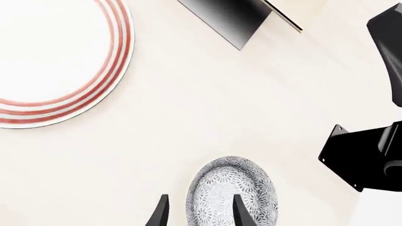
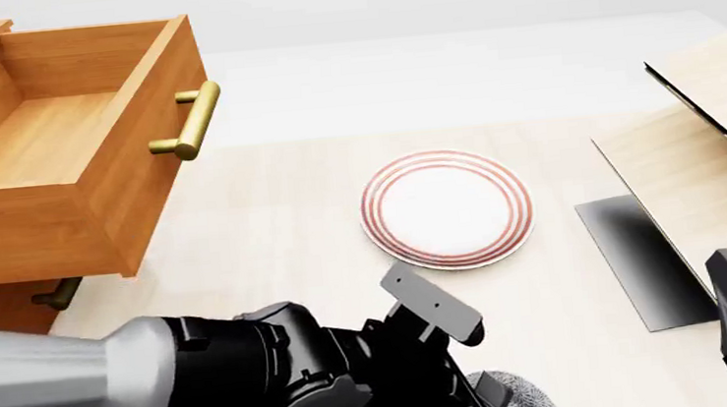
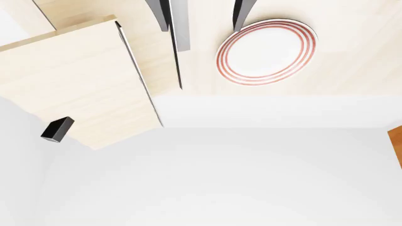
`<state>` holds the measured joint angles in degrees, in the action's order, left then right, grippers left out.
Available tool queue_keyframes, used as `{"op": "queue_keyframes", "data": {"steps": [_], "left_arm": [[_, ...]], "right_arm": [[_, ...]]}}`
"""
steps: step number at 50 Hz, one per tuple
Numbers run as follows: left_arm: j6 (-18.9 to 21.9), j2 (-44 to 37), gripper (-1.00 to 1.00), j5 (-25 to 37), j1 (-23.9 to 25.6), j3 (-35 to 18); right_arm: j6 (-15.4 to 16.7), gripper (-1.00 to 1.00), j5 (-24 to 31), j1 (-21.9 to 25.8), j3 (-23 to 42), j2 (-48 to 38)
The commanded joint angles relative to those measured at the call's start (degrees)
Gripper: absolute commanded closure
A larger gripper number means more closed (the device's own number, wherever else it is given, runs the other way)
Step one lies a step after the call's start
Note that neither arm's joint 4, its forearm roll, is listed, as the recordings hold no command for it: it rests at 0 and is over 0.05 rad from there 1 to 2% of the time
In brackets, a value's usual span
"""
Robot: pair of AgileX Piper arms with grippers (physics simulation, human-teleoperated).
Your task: Open the top drawer of the cabinet and put the bowl in it.
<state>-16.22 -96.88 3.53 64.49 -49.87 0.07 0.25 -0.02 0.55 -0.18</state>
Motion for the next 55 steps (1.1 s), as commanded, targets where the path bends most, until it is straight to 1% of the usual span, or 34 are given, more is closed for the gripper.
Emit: {"op": "queue_keyframes", "data": {"steps": [1, 8, 9, 15, 16, 23, 25, 30, 55], "left_arm": [[-0.7, -0.6, -1.00, -1.5, 0.3, 0.7], [-1.6, -1.6, -1.00, -3.0, 0.5, 1.3], [-2.3, -2.0, -1.00, -3.2, 0.8, 1.2], [-2.6, -3.0, -1.00, -4.2, 0.9, 1.3], [-3.2, -3.2, -1.00, -4.5, 1.2, 1.3], [-3.7, -3.9, -1.00, -5.7, 1.2, 1.8], [-3.3, -3.9, -1.00, -5.9, 0.8, 2.2], [-4.1, -4.6, -1.00, -6.9, 1.0, 2.6], [-5.0, -5.1, -1.00, -9.2, 0.1, 4.4]], "right_arm": [[0.0, -1.00, -0.1, 0.0, -0.1, 0.0], [0.0, -1.00, -0.1, 0.0, -0.1, 0.0], [0.0, -1.00, -0.1, 0.0, -0.1, 0.0], [0.0, -1.00, -0.1, 0.0, -0.1, 0.0], [0.0, -1.00, -0.1, 0.0, -0.1, 0.0], [0.0, -1.00, -0.1, 0.0, -0.1, 0.0], [0.0, -1.00, -0.1, 0.0, -0.1, 0.0], [0.0, -1.00, -0.1, 0.0, -0.1, 0.0], [0.0, -1.00, -0.1, 0.0, -0.1, 0.0]]}}
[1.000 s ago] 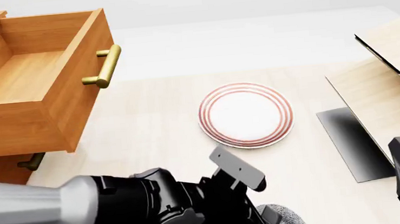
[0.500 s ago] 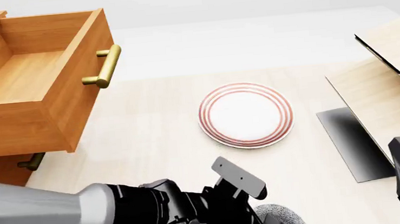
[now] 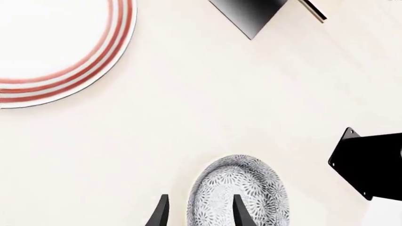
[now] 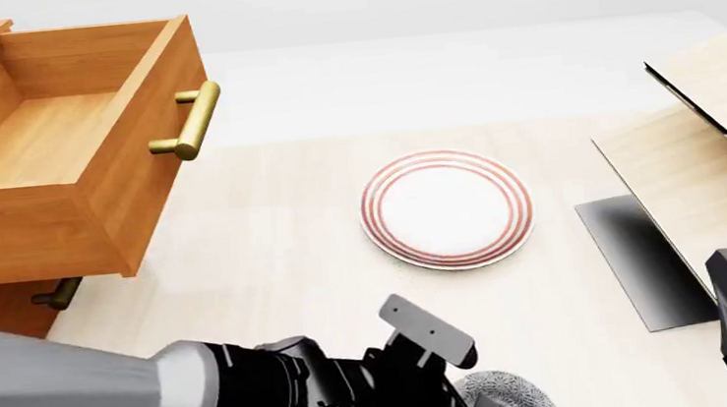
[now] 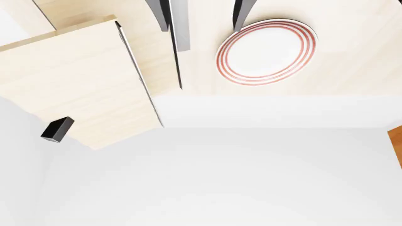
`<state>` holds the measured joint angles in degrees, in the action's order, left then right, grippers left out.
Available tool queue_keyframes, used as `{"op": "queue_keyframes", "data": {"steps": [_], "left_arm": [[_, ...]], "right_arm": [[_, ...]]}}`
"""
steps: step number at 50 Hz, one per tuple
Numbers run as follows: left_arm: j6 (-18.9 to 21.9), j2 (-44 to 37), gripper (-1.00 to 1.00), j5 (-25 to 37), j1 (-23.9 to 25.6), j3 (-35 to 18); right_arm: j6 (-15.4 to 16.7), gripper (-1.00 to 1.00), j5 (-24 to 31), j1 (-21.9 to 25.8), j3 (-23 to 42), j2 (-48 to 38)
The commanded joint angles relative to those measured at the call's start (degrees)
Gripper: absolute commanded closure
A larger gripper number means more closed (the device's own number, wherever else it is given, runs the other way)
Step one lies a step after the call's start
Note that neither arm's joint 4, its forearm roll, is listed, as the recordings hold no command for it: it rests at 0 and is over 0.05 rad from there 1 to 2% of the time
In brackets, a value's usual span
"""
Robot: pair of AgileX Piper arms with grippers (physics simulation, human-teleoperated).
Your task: Open the top drawer of the cabinet and put the bowl in it.
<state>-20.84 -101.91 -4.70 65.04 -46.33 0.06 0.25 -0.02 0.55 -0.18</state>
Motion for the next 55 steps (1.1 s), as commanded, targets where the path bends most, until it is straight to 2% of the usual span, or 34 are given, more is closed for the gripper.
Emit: {"op": "queue_keyframes", "data": {"steps": [1, 23, 24, 40, 55], "left_arm": [[-0.4, 0.1, -1.00, -1.2, -0.7, 1.1], [-1.6, -2.6, -1.00, -3.9, -0.7, 1.8], [-1.4, -2.3, 1.00, -4.1, -1.1, 2.2], [-1.5, -1.4, 1.00, -3.8, -1.2, 2.4], [1.3, 3.4, 1.00, 0.4, -2.4, 1.7]], "right_arm": [[0.0, -1.00, -0.1, 0.0, -0.1, 0.0], [0.0, -1.00, -0.1, 0.0, -0.1, 0.0], [0.0, -1.00, -0.1, 0.0, -0.1, 0.0], [0.0, -1.00, -0.1, 0.0, -0.1, 0.0], [0.0, -1.00, -0.1, 0.0, -0.1, 0.0]]}}
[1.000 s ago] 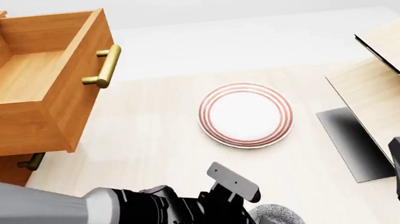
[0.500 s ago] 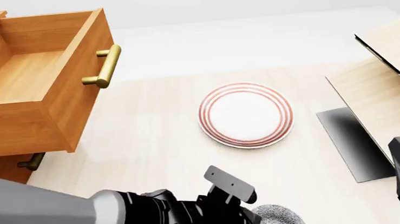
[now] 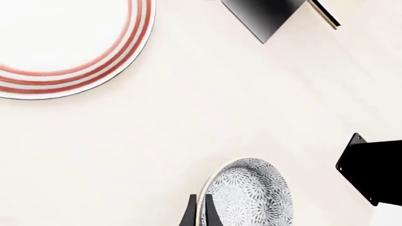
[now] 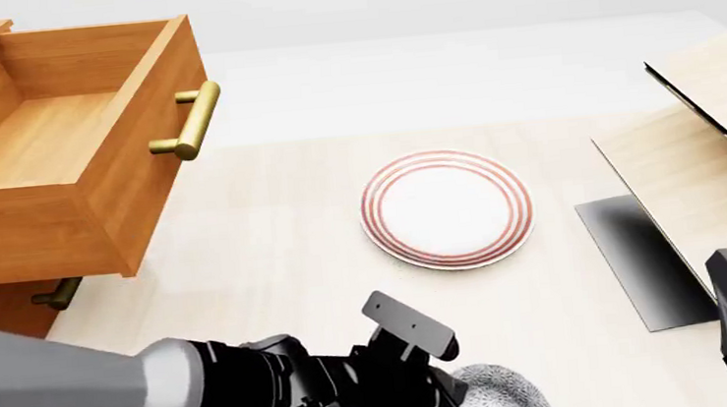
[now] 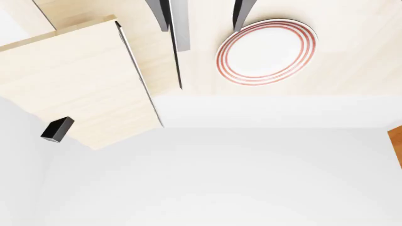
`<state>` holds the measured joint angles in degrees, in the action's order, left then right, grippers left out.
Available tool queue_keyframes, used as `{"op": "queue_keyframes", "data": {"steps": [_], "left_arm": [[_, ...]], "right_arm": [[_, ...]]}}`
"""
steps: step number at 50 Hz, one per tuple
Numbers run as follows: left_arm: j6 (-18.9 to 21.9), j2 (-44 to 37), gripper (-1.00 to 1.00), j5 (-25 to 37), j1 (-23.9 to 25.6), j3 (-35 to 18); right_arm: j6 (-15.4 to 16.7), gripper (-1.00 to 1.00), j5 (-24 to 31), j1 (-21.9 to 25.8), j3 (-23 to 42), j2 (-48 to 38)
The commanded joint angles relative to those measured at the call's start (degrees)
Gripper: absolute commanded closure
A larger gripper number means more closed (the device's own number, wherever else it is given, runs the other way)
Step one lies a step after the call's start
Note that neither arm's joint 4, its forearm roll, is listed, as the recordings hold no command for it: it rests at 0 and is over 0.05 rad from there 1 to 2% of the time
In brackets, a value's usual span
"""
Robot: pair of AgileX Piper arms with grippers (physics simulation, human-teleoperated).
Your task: Open the top drawer of the cabinet and put the bowl in it.
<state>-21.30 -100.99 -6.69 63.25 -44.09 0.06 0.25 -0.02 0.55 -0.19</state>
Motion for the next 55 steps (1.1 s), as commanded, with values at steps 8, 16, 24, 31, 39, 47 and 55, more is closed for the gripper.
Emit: {"op": "queue_keyframes", "data": {"steps": [8, 16, 24, 31, 39, 47, 55], "left_arm": [[3.4, 6.3, 1.00, 4.9, -2.0, -0.3], [4.1, 9.1, 1.00, 6.8, -3.1, -0.5], [5.0, 12.1, 1.00, 9.2, -5.1, -0.3], [5.2, 14.1, 1.00, 11.2, -6.6, -0.3], [6.5, 16.8, 1.00, 14.6, -9.0, -1.5], [5.6, 17.8, 1.00, 18.1, -9.6, -4.1], [4.9, 18.5, 1.00, 20.6, -10.1, -6.6]], "right_arm": [[0.0, -1.00, -0.1, 0.0, -0.1, 0.0], [0.0, -1.00, -0.1, 0.0, -0.1, 0.0], [0.0, -1.00, -0.1, 0.0, -0.1, 0.0], [0.0, -1.00, -0.1, 0.0, -0.1, 0.0], [0.0, -1.00, -0.1, 0.0, -0.1, 0.0], [0.0, -1.00, -0.1, 0.0, -0.1, 0.0], [0.0, -1.00, -0.1, 0.0, -0.1, 0.0]]}}
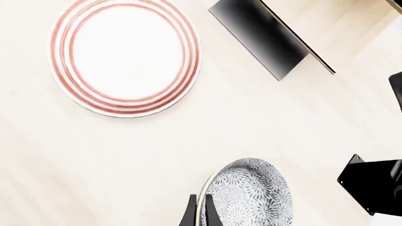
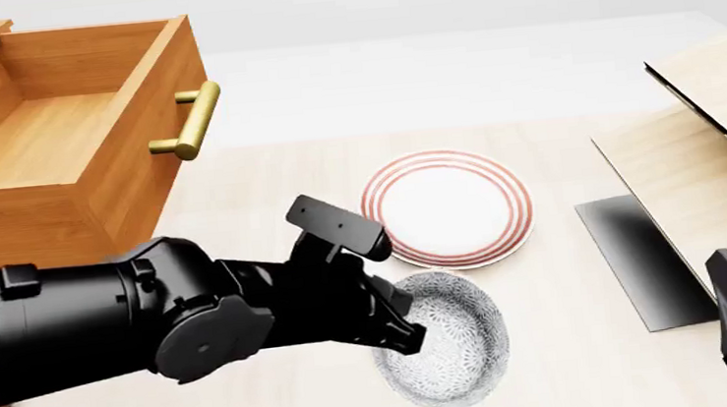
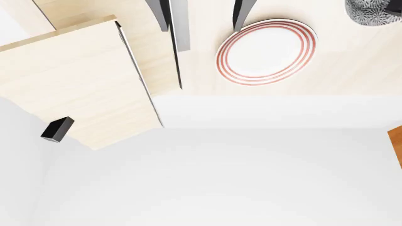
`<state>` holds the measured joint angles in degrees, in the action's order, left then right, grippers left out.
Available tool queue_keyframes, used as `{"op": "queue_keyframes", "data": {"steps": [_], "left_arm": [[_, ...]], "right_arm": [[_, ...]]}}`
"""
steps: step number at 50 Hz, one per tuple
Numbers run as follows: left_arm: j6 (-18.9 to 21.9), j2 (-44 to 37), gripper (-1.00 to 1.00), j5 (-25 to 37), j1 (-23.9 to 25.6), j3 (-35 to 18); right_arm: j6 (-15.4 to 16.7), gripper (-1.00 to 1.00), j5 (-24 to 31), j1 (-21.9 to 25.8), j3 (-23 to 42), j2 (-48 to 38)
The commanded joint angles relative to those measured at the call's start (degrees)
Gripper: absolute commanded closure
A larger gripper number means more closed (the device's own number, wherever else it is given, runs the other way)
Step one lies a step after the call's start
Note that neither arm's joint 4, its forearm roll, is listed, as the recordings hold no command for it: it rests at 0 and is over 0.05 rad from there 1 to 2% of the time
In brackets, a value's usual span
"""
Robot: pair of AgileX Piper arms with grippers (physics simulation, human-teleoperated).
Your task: Open the top drawer of the cabinet and put the bowl in it.
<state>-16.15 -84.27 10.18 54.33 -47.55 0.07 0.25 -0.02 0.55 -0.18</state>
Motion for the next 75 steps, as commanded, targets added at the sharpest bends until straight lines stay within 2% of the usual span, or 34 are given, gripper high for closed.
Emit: {"op": "queue_keyframes", "data": {"steps": [1, 24, 56, 75], "left_arm": [[-0.2, 1.5, 1.00, 4.5, -1.3, -4.1], [-0.9, 3.3, 1.00, 14.6, -4.7, -13.9], [4.2, 5.3, 1.00, 29.9, -11.6, -30.7], [4.7, 2.9, 1.00, 36.0, -14.4, -39.8]], "right_arm": [[0.0, -1.00, -0.1, 0.0, -0.1, 0.0], [0.0, -1.00, -0.1, 0.0, -0.1, 0.0], [0.0, -1.00, -0.1, 0.0, -0.1, 0.0], [0.0, -1.00, -0.1, 0.0, -0.1, 0.0]]}}
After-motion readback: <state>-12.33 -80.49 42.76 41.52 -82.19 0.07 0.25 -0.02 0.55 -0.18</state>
